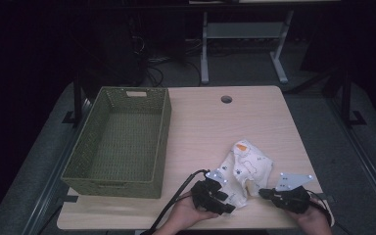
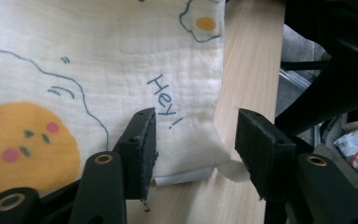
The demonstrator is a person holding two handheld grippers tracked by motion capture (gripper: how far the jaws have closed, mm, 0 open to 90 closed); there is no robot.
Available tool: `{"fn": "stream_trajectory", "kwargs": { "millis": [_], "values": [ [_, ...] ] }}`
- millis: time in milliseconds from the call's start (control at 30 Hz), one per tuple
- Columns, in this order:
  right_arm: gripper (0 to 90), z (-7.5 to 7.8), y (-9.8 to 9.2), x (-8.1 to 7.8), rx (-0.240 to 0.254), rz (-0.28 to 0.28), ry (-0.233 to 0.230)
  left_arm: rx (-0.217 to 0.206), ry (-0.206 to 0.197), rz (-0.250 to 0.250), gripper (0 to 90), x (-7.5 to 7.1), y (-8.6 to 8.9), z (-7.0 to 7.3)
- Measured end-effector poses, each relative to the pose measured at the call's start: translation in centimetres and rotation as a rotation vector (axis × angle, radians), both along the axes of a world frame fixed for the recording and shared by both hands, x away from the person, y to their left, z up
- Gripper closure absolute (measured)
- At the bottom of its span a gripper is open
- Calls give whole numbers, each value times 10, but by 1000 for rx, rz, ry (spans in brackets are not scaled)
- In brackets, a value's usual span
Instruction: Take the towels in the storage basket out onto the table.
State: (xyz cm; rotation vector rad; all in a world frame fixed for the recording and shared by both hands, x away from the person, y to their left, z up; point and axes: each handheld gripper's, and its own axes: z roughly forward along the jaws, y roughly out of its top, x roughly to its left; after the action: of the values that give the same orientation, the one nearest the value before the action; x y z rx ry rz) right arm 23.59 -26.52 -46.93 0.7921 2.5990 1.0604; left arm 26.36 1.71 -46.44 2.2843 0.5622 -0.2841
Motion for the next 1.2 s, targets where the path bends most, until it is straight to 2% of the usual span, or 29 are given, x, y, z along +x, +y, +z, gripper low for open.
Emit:
{"fn": "stream_trajectory", "kwargs": {
  "millis": [233,567,633,733,867,900,1067,1200],
  "values": [
    [863,0,-5,0,32,-8,30,12,-14,7,451,1,7,1],
    [857,-1,-7,-1,40,-15,37,50,-89,-12,458,-2,15,3],
    [856,-1,-7,-1,40,-14,36,52,-116,-16,472,-4,16,2],
    [853,-1,-7,-2,33,-11,24,78,-189,-34,525,-9,14,3],
    [852,-1,-6,-2,35,-11,24,103,-262,-52,552,-15,12,2],
    [852,-1,-6,-2,31,-12,24,126,-297,-74,569,-16,12,3],
    [853,0,-5,-2,30,-15,23,115,-335,-75,606,-18,13,1],
    [854,1,-4,-2,36,-13,21,111,-336,-76,678,-17,14,1]
  ]
}}
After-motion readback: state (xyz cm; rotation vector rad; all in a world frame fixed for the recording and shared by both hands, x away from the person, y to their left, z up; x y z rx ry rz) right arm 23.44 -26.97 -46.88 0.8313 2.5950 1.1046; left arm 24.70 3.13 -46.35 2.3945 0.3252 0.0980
